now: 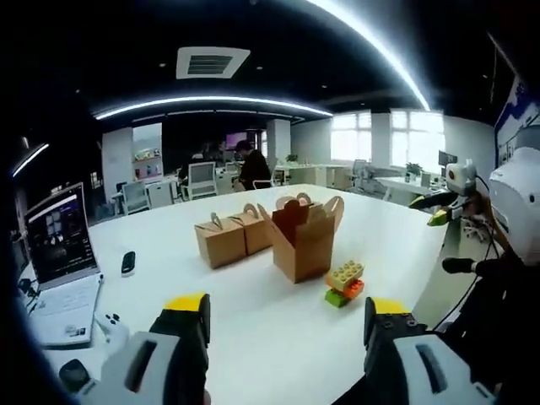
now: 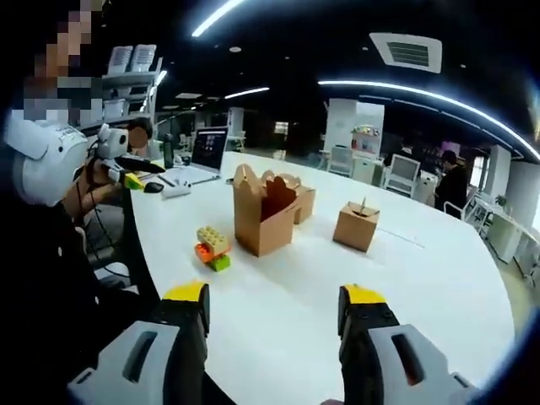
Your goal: Pick up one paper box from the group, open the paper box, and remove the item inside
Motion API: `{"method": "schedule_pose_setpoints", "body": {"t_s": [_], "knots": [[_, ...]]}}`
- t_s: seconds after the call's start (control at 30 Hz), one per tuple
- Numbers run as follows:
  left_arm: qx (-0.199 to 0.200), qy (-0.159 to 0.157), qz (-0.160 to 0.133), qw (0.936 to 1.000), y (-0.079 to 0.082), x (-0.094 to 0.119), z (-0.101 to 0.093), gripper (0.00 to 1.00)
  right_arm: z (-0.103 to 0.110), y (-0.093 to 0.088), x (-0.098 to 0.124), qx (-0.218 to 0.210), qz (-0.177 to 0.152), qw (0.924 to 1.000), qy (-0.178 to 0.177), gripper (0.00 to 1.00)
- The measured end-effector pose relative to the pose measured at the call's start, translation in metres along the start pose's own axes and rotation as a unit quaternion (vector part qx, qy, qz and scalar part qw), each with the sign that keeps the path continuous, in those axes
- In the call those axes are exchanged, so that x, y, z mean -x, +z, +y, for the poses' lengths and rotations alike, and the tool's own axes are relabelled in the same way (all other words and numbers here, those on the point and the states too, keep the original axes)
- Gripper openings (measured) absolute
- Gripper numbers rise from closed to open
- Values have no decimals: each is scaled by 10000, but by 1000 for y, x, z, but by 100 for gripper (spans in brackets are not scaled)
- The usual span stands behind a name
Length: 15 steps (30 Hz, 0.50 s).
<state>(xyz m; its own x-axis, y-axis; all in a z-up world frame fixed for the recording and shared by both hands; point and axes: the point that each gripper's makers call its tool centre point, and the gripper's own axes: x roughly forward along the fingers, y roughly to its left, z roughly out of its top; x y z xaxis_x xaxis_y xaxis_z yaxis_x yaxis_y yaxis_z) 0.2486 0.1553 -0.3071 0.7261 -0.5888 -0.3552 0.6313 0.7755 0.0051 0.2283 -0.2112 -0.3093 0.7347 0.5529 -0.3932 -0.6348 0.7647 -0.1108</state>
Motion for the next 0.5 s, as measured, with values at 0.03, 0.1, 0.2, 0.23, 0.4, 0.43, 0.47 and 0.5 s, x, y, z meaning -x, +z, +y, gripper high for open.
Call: {"method": "schedule_pose_setpoints", "body": {"t_s": [0.03, 0.1, 0.2, 0.23, 0.4, 0.43, 0.47, 0.5], "knots": [[5, -18, 3, 10000, 0, -1, -1, 75, 0, 0, 0, -7, 1, 10000, 6, 61], [3, -52, 11, 10000, -1, -3, -2, 75, 2, -1, -2, -29, -4, 10000, 39, 61], [3, -77, -11, 10000, 1, -4, -3, 75, 5, -3, -3, -32, 17, 10000, 66, 61], [7, -78, -34, 10000, 2, -4, -3, 75, 5, -4, -3, -39, 15, 10000, 69, 61], [24, -96, -72, 9999, 4, -5, -4, 74, 4, -6, -2, -94, -16, 9999, 57, 61], [25, -99, -71, 9999, 4, -6, -4, 74, 3, -6, -1, -102, -17, 9999, 50, 61], [27, -108, -70, 9999, 3, -6, -5, 74, 3, -7, -1, -115, -18, 9999, 43, 61], [34, -117, -64, 9999, 3, -6, -6, 74, 3, -7, -1, -122, -14, 9999, 42, 61]]}}
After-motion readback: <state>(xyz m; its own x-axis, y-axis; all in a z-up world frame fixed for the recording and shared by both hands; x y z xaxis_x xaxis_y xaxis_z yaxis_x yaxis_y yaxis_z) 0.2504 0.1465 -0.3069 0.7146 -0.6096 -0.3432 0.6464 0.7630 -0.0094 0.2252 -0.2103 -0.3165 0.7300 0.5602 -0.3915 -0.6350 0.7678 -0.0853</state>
